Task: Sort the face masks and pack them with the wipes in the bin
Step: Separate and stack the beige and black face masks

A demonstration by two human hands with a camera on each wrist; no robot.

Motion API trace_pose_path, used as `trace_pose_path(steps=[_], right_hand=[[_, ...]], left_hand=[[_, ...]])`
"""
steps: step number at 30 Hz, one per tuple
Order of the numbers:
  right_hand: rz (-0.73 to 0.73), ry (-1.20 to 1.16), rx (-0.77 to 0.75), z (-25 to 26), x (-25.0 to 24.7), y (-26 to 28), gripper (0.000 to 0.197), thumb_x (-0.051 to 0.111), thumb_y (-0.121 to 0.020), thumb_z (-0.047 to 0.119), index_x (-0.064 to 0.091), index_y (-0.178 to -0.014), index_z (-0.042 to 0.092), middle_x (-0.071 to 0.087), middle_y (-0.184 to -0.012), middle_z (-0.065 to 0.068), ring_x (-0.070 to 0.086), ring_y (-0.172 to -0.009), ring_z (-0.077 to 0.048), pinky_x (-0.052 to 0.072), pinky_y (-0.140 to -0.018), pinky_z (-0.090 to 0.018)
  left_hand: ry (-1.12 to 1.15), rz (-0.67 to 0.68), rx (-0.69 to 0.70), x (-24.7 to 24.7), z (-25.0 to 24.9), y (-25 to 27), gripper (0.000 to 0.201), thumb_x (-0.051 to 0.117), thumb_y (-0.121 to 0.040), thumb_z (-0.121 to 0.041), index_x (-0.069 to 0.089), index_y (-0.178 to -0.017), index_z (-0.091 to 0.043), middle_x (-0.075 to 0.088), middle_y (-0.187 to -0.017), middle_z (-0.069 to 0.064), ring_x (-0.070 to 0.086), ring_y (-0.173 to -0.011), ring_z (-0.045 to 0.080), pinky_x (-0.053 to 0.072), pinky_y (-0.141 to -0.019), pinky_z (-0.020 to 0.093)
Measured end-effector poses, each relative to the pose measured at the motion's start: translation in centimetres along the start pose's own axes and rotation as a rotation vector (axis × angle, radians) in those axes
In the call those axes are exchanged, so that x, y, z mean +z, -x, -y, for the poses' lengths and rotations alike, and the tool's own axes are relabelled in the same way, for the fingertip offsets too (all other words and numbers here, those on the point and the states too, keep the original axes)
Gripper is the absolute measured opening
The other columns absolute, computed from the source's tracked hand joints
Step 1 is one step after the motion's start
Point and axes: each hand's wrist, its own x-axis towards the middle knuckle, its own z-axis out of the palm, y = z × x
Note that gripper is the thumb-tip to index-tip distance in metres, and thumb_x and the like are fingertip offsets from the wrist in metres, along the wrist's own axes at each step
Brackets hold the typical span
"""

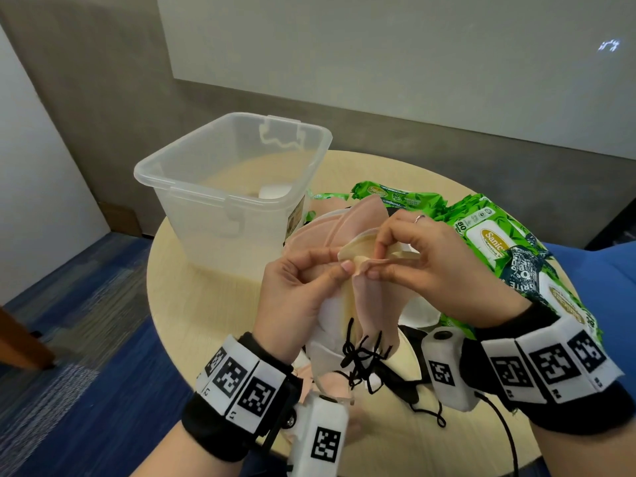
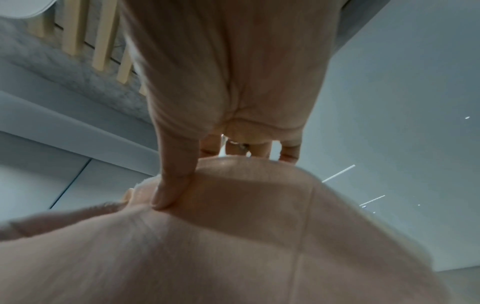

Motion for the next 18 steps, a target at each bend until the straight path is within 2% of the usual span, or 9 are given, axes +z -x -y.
trace_pose_path(steps=[2,4,7,9,11,12,15,18], right_hand=[[0.003,-0.076,-0.007,0.22,-0.29,0.0,0.021,0.072,-0.066,0.029,0.051,-0.071,0.031,0.058,-0.072,0.011,0.053,-0.074,-0.012,0.045,-0.074,-0.04],[-0.004,-0.175,-0.026,0.46,-0.7,0.0,0.026,0.076,-0.061,0.022,0.053,-0.073,0.025,0.059,-0.074,0.003,0.052,-0.069,-0.01,0.044,-0.068,-0.027],[-0.024,-0.219,-0.058,0.7,-1.03,-0.13,0.035,0.079,-0.057,0.017,0.054,-0.078,0.03,0.057,-0.07,0.005,0.05,-0.066,0.001,0.038,-0.067,-0.011],[-0.011,-0.231,-0.053,0.71,-0.97,-0.32,0.036,0.079,-0.057,0.015,0.057,-0.082,0.03,0.058,-0.066,0.006,0.052,-0.067,0.003,0.041,-0.067,-0.009],[0.006,-0.269,-0.022,0.64,-0.83,-0.46,0.038,0.08,-0.057,0.012,0.061,-0.088,0.027,0.061,-0.068,0.007,0.056,-0.07,0.0,0.049,-0.07,-0.017],[0.003,-0.276,-0.01,0.59,-0.78,-0.5,0.041,0.082,-0.058,0.01,0.063,-0.09,0.025,0.063,-0.071,0.012,0.058,-0.071,-0.002,0.05,-0.07,-0.018],[-0.034,-0.232,-0.015,0.62,-0.6,-0.58,0.038,0.082,-0.06,0.013,0.067,-0.094,0.022,0.068,-0.079,0.015,0.063,-0.074,-0.005,0.045,-0.07,-0.012],[-0.088,-0.119,-0.062,0.72,-0.39,-0.58,0.029,0.079,-0.058,0.024,0.07,-0.085,0.018,0.062,-0.075,0.016,0.056,-0.072,0.0,0.038,-0.066,-0.007]], left_hand=[[-0.028,-0.015,0.011,-0.03,0.01,0.01,0.013,0.068,-0.072,0.004,0.069,-0.076,-0.008,0.07,-0.061,0.0,0.062,-0.055,0.002,0.048,-0.056,0.013],[-0.038,-0.013,0.008,-0.04,0.0,0.02,0.014,0.068,-0.073,0.006,0.07,-0.077,-0.008,0.071,-0.063,0.001,0.063,-0.057,0.004,0.049,-0.057,0.014],[-0.044,0.01,0.008,-0.03,0.01,0.08,0.015,0.067,-0.074,0.006,0.07,-0.077,-0.009,0.071,-0.062,0.0,0.064,-0.058,0.003,0.049,-0.056,0.013],[-0.039,0.039,0.016,0.0,0.0,0.17,0.011,0.069,-0.071,-0.003,0.072,-0.077,-0.011,0.072,-0.066,0.002,0.065,-0.061,0.006,0.051,-0.059,0.015],[-0.034,0.062,0.027,0.0,-0.03,0.24,0.011,0.07,-0.068,-0.01,0.075,-0.077,-0.013,0.073,-0.069,0.005,0.066,-0.064,0.009,0.052,-0.061,0.018],[-0.037,0.07,0.035,-0.04,-0.05,0.23,0.011,0.069,-0.07,-0.007,0.074,-0.078,-0.014,0.072,-0.068,0.004,0.066,-0.064,0.008,0.051,-0.06,0.017],[-0.077,0.101,0.068,-0.19,-0.13,0.17,0.017,0.064,-0.075,0.005,0.07,-0.08,-0.01,0.071,-0.064,-0.005,0.063,-0.06,0.0,0.048,-0.058,0.012],[-0.091,0.114,0.073,-0.29,-0.03,0.21,0.014,0.065,-0.075,0.002,0.07,-0.081,-0.009,0.072,-0.066,-0.004,0.064,-0.063,0.001,0.049,-0.06,0.012]])
